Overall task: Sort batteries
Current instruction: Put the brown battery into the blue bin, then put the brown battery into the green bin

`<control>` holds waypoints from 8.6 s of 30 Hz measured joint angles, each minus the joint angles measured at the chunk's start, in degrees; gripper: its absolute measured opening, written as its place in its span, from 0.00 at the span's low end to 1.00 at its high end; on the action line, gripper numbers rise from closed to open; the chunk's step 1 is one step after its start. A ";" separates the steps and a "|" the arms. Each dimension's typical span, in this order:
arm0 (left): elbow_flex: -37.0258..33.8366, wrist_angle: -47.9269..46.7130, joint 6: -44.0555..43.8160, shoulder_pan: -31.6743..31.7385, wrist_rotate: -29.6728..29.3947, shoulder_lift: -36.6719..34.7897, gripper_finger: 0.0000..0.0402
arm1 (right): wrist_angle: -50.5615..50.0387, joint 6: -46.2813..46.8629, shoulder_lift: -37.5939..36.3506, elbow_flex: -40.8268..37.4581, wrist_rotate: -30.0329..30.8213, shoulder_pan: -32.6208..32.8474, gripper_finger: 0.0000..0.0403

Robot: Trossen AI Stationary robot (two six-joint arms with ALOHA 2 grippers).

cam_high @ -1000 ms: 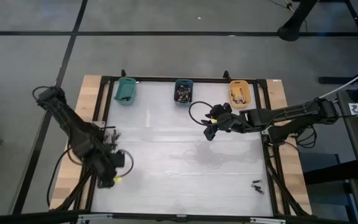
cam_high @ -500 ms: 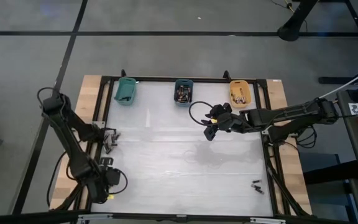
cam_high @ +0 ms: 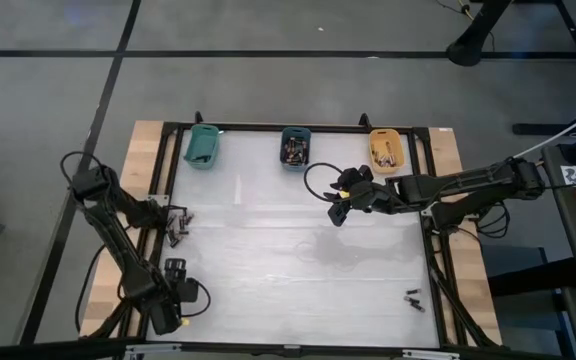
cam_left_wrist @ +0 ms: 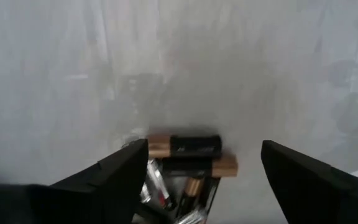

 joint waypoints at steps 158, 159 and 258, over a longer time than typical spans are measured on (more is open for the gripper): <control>22.68 41.92 59.54 87.86 1.18 18.42 0.63 | -0.10 7.89 -0.01 -0.02 -2.58 0.00 0.39; 22.86 41.69 59.54 87.86 1.14 18.42 0.65 | -0.08 7.86 -0.01 -0.02 -2.58 0.00 0.39; -14.27 36.14 40.59 64.74 -14.04 -37.56 0.75 | -31.18 29.90 10.67 -3.18 -24.10 41.77 0.00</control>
